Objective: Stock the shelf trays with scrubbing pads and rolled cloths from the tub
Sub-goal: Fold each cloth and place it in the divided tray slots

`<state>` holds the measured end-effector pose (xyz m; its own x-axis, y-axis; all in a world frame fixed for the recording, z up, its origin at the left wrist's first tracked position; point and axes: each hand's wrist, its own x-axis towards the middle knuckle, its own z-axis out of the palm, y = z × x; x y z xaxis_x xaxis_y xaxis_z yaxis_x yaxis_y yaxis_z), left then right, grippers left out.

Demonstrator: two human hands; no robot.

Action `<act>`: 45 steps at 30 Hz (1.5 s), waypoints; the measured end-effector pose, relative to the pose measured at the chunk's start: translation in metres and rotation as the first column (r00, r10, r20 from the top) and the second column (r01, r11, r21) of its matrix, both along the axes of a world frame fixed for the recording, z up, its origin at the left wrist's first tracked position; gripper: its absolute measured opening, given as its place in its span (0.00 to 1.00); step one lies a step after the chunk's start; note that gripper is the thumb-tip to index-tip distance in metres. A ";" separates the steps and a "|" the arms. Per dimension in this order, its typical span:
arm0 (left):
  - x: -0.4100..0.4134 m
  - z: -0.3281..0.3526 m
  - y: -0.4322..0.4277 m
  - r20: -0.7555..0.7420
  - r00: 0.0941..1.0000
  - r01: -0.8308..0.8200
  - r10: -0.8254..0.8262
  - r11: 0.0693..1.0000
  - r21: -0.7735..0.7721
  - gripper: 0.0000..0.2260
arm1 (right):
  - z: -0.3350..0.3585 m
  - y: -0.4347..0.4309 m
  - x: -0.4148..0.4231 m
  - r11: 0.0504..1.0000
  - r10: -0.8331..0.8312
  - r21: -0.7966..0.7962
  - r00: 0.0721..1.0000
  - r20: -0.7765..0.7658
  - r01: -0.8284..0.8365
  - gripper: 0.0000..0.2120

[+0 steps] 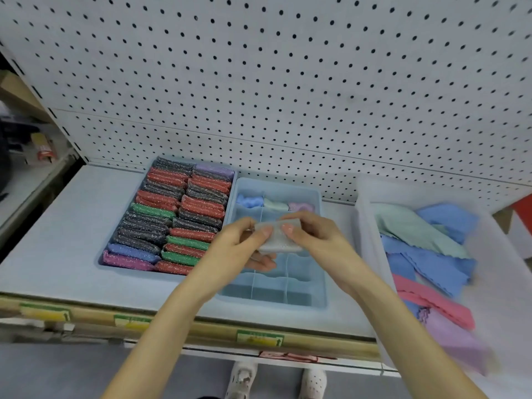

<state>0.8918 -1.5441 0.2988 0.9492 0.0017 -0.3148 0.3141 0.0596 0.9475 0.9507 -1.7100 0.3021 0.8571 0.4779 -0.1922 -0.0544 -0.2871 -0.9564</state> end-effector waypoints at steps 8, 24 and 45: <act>0.003 -0.026 0.012 -0.064 0.995 -0.072 0.073 0.997 0.015 0.09 | -0.024 0.018 0.012 0.998 0.044 -0.037 0.999 -0.029 -0.045 0.09; 0.013 -0.065 0.055 0.020 0.970 -0.242 0.242 0.956 0.165 0.14 | -0.058 0.055 0.041 0.943 0.309 -0.083 0.940 -0.143 -0.323 0.14; 0.007 -0.108 0.058 0.092 0.959 -0.275 0.267 0.958 0.087 0.17 | -0.127 0.109 0.112 0.519 0.538 -0.853 0.756 0.372 0.050 0.08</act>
<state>0.8992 -1.4860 0.1911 0.9305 0.2891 -0.2250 0.2239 0.0376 0.9739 1.0629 -1.6010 0.1750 0.7975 0.5819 -0.1594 0.5683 -0.8132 -0.1254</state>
